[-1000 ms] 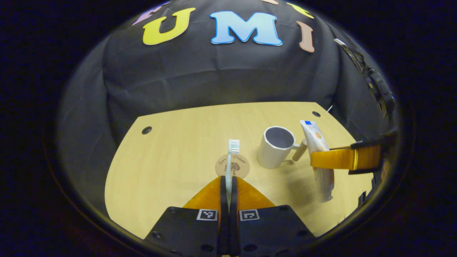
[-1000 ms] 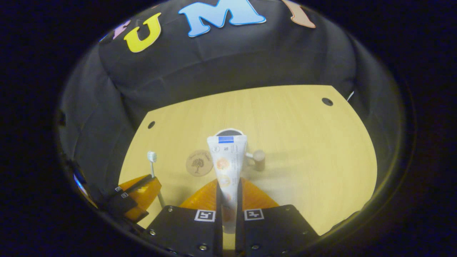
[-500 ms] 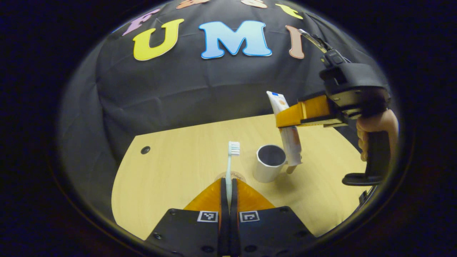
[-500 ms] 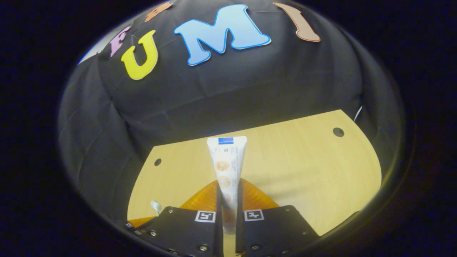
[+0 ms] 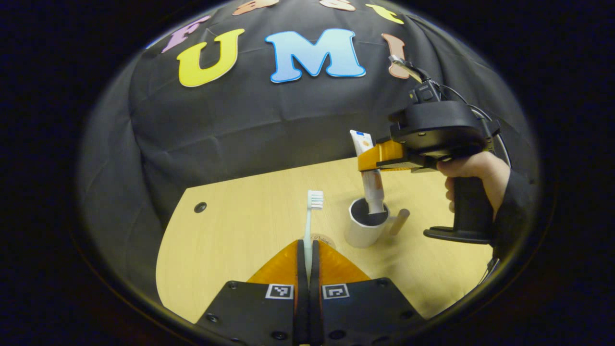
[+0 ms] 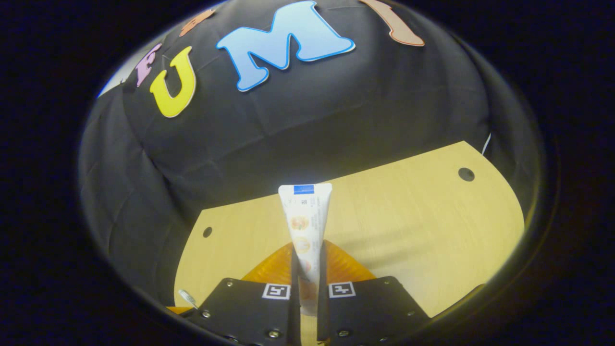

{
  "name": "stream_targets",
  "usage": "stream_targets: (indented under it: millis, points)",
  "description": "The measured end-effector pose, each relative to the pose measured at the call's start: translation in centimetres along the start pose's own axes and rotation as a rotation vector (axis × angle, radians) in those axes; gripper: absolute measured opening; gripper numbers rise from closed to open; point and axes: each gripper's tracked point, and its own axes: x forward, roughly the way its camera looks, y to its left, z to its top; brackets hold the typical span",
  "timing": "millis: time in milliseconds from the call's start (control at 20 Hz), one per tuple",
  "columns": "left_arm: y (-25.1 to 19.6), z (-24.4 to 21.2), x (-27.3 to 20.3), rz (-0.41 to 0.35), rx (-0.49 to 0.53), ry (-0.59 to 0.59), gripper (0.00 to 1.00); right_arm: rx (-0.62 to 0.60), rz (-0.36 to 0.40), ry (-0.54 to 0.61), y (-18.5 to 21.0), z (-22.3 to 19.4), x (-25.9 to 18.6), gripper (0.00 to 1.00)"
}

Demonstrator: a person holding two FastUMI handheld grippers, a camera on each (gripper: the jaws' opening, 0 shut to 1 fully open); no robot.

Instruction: Put the toothbrush and toothpaste on the desktop into the cup, then pick up the cup and place it on the coaster on the desktop.

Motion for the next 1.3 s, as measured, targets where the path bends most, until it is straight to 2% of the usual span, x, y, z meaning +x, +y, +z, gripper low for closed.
stream_targets:
  millis: [250,400,550,600,650,700,850,950,1000,1050,1150,1250,1300]
  points:
    - [0.6,-0.4,0.2,0.019,-0.020,0.014,0.08,-0.043,0.002,-0.038,0.3,-0.5,1.0,0.14]
    - [0.8,-0.5,0.4,0.026,-0.024,0.018,0.08,-0.040,-0.032,-0.010,-0.2,-1.8,1.4,0.22]
    - [0.6,-0.5,0.4,0.025,-0.034,0.018,0.08,-0.020,-0.015,0.026,0.0,-2.9,1.4,0.27]
    - [0.6,-0.6,0.4,0.023,-0.036,0.020,0.07,-0.023,-0.016,0.038,0.0,-3.3,0.9,0.21]
    - [0.5,-0.6,0.4,0.021,-0.038,0.021,0.08,-0.029,-0.021,0.042,-0.2,-3.6,0.6,0.29]
    - [0.4,-0.6,0.3,0.019,-0.039,0.022,0.08,-0.032,-0.023,0.044,-0.2,-3.7,0.3,0.22]
    - [0.4,-0.6,0.3,0.014,-0.042,0.023,0.08,-0.036,-0.037,0.062,-0.4,-4.1,-0.4,0.34]
    - [0.3,-0.4,0.1,0.014,-0.044,0.022,0.08,-0.037,-0.039,0.063,-0.5,-4.4,-0.4,0.49]
    - [0.3,-0.4,0.1,0.014,-0.045,0.021,0.08,-0.033,-0.030,0.052,-0.3,-4.1,-0.7,0.42]
    - [0.3,-0.4,0.1,0.014,-0.047,0.019,0.08,-0.028,-0.008,0.035,0.2,-3.6,-1.0,0.50]
    - [0.2,-0.4,0.1,0.013,-0.051,0.020,0.08,-0.027,-0.005,0.015,0.4,-3.1,-1.2,0.58]
    - [0.2,-0.4,-0.1,0.010,-0.053,0.016,0.08,-0.025,-0.008,0.011,0.3,-2.9,-1.6,0.58]
    - [0.1,-0.3,-0.1,0.010,-0.052,0.011,0.08,-0.025,-0.012,0.007,0.2,-2.8,-1.9,0.52]
